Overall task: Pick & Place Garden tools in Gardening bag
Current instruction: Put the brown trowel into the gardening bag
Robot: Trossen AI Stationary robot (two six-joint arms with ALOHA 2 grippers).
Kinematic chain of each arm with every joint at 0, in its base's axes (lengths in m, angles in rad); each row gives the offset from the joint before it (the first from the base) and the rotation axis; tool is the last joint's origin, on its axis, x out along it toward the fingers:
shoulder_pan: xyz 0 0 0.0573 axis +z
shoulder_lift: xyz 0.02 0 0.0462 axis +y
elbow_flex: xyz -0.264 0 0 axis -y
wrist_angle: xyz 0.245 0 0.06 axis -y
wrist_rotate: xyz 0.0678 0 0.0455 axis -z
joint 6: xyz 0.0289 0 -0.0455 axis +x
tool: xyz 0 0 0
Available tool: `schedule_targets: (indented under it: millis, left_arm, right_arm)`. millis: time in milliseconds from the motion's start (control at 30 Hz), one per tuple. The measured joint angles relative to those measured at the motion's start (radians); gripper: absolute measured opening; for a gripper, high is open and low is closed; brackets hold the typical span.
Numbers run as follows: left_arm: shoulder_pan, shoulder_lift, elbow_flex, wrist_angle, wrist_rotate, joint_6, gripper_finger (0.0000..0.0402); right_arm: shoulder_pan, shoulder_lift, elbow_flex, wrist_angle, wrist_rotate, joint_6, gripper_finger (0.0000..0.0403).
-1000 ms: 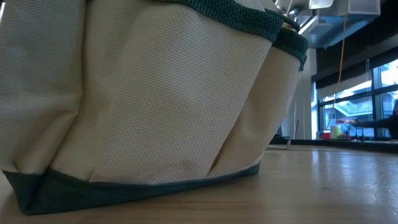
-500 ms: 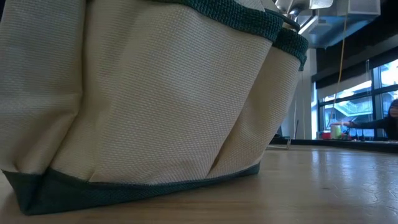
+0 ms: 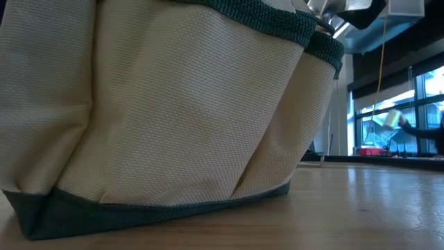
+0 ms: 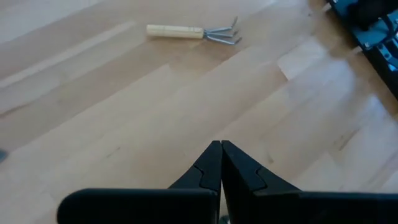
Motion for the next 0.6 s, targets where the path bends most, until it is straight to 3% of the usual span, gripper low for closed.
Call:
schedule_targets:
  millis: [233, 433, 600]
  left_arm:
    - [0.019, 0.0, -0.018, 0.019, 0.003, -0.006, 0.0001]
    - [0.0, 0.0, -0.081, 0.094, 0.035, -0.069, 0.0001]
    - [-0.023, 0.0, -0.146, 0.17, 0.061, -0.134, 0.0001]
  right_arm:
    - [-0.059, -0.021, -0.028, -0.005, -0.02, -0.025, 0.0003]
    - [-0.168, -0.021, -0.095, 0.071, -0.219, -0.033, 0.0003]
    - [-0.218, -0.021, -0.139, 0.171, -0.284, 0.006, 0.0003]
